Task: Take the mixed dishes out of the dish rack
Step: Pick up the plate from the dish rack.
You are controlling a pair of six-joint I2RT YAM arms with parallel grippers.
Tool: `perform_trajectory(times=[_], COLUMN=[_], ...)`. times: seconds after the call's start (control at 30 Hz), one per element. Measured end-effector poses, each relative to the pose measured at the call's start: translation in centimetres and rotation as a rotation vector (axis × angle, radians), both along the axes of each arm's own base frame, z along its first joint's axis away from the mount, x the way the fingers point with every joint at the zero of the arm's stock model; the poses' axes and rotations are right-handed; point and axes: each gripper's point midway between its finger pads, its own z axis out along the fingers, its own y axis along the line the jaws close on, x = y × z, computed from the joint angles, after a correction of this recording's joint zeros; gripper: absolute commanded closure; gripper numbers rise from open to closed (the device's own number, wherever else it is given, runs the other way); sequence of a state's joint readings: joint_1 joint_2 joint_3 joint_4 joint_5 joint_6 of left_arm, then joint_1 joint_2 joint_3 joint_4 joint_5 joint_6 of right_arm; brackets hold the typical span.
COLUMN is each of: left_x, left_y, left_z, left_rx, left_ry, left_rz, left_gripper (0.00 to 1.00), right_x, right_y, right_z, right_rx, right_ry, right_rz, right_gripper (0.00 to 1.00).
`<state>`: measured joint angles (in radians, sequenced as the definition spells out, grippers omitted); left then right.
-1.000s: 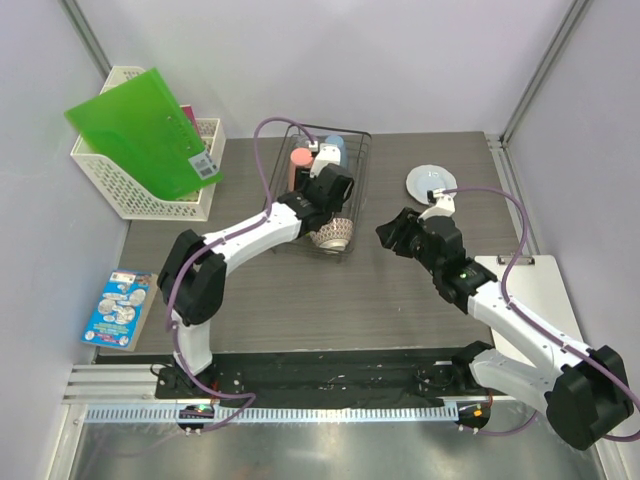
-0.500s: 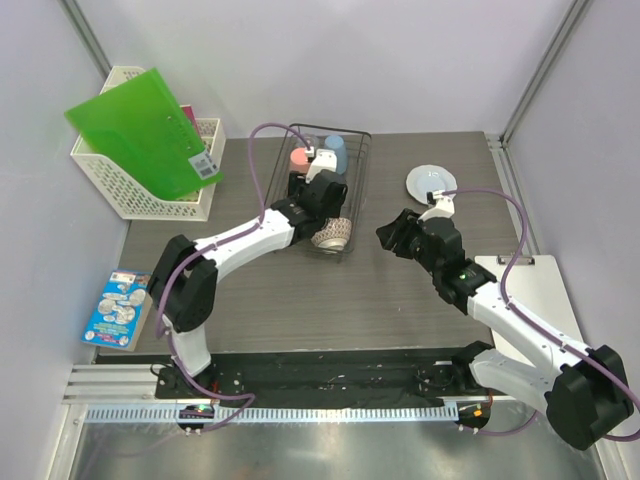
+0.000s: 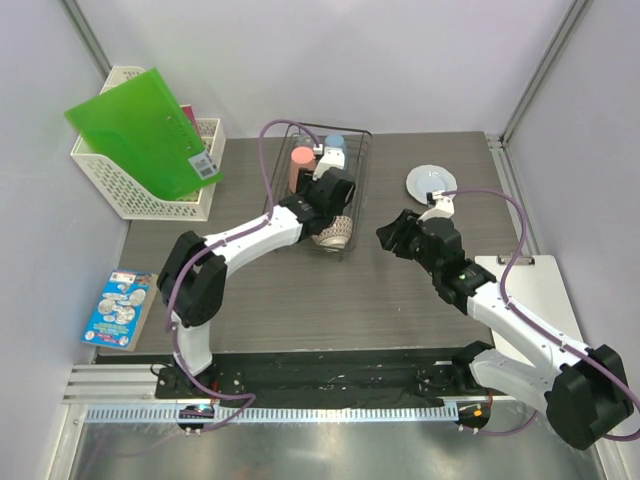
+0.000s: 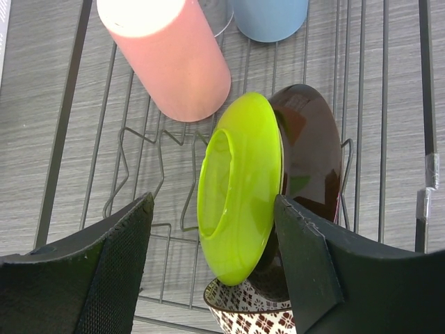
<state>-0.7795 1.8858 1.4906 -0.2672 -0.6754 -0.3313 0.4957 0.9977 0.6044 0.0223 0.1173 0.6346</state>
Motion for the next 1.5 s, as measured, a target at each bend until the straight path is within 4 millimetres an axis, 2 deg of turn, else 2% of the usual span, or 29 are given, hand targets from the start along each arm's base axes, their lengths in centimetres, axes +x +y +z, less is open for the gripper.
perform_trajectory(times=[0.23,0.43,0.57,0.63,0.7,0.8,0.9,1.5], left_x=[0.7,1.3,1.3,1.3,1.2,1.0,0.7,-1.3], left_y=[-0.2,-0.5,-0.9,-0.9,-0.7,-0.3,0.2,0.8], left_z=[0.0,-0.1,-0.1,0.0,0.0,0.1,0.1,-0.4], left_rx=[-0.024,-0.106,-0.134,-0.147,-0.157,-0.154,-0.157,-0.136], left_ry=[0.0,0.016,0.023,0.025,0.031,0.041,0.058,0.128], left_rz=[0.007,0.004,-0.006,-0.009,-0.012,-0.013,-0.012,-0.055], left_gripper=[0.3,0.42,0.44,0.4,0.27,0.18,0.16,0.17], right_x=[0.0,0.0,0.0,0.0,0.0,0.0,0.0,-0.1], right_y=[0.0,0.0,0.0,0.0,0.0,0.0,0.0,0.0], right_z=[-0.5,-0.7,-0.7,-0.7,-0.7,-0.7,-0.7,-1.0], right_rx=[-0.008,-0.009,-0.009,-0.009,-0.009,-0.009,-0.009,-0.012], right_ry=[0.014,0.017,0.017,0.017,0.017,0.017,0.017,0.023], right_rz=[0.0,0.0,0.0,0.0,0.0,0.0,0.0,0.001], right_gripper=[0.49,0.49,0.49,0.49,0.49,0.49,0.49,0.49])
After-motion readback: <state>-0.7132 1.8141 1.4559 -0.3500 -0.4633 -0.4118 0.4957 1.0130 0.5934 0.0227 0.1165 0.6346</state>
